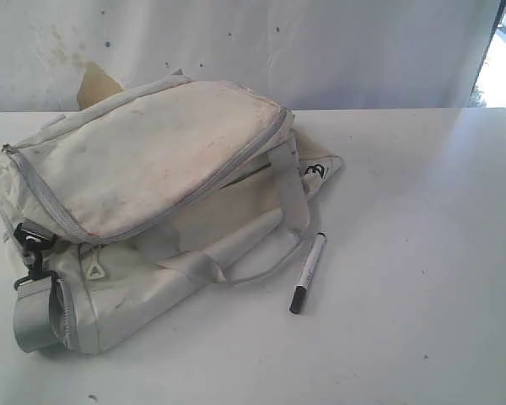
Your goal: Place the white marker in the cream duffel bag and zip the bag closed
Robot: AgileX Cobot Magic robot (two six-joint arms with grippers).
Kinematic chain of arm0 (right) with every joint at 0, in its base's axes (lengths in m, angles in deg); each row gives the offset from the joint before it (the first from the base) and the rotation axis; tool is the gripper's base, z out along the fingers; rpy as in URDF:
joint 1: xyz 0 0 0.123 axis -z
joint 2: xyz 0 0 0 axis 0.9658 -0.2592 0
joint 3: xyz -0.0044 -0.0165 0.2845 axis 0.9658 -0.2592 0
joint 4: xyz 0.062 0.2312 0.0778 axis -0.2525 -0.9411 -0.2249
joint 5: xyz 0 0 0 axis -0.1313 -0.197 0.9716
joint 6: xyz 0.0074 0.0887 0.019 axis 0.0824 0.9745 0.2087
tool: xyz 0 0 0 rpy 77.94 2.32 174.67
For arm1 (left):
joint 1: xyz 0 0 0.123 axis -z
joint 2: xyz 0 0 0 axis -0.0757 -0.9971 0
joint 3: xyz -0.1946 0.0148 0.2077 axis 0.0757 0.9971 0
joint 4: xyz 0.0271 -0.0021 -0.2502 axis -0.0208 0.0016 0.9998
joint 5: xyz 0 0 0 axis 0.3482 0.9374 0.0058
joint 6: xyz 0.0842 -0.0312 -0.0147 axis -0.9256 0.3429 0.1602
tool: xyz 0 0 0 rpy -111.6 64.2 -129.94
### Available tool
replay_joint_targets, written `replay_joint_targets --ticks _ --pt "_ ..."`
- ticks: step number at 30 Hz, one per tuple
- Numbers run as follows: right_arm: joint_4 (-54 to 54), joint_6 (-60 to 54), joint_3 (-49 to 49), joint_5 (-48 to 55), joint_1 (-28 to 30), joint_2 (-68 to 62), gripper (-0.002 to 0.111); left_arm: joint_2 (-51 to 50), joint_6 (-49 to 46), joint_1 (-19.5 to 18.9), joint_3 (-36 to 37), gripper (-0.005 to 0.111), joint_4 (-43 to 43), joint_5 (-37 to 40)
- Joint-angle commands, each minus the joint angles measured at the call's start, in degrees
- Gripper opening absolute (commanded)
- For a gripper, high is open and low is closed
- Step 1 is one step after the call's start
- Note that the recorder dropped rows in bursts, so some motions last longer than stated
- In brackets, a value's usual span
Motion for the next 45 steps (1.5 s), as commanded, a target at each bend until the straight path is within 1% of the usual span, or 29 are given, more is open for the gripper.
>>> replay_joint_targets --ticks 1,12,16,17,19,21,23,25,29,32,35,41,45 --pt "0.0 -0.1 -0.3 -0.3 0.1 0.2 0.000 0.2 0.3 -0.1 0.3 0.000 0.3 0.0" --pt "0.0 -0.1 -0.3 -0.3 0.1 0.2 0.000 0.2 0.3 -0.1 0.3 0.000 0.3 0.0" --pt "0.0 0.2 -0.3 -3.8 0.1 0.2 0.000 0.2 0.0 -0.1 0.3 0.000 0.3 -0.8" --pt "0.0 1.1 -0.3 -5.2 0.1 0.2 0.000 0.2 0.3 -0.1 0.3 0.000 1.1 -1.7" --pt "0.0 3.4 -0.1 -7.8 0.1 0.2 0.000 0.2 2.4 -0.1 0.3 0.000 2.4 -5.9" --pt "0.0 3.4 2.8 -7.8 0.1 0.2 0.000 0.2 3.9 -0.1 -1.4 0.000 2.4 -5.9" --pt "0.0 3.4 6.2 -6.9 0.1 0.2 0.000 0.2 4.5 -0.1 -5.1 0.000 2.4 -3.7" --pt "0.0 4.5 9.3 -5.7 0.1 0.2 0.000 0.2 6.1 -0.1 -8.9 0.000 4.3 -1.2" --pt "0.0 5.1 14.2 1.7 0.1 0.2 0.000 0.2 6.7 -0.1 -16.0 0.000 4.9 5.9" --pt "0.0 5.1 16.9 4.9 0.1 0.2 0.000 0.2 3.4 -0.1 -21.0 0.000 4.7 12.8" --pt "0.0 5.1 19.3 8.4 0.1 -0.2 0.000 0.2 0.5 -0.1 -25.0 0.000 4.7 16.7" --pt "-0.1 5.8 24.1 10.2 0.1 -10.1 0.000 -0.2 0.0 -0.1 -30.5 0.000 4.7 23.1" --pt "-0.2 5.8 27.6 10.2 0.1 -18.5 0.000 -4.6 0.0 -0.1 -32.3 0.000 4.7 28.0"
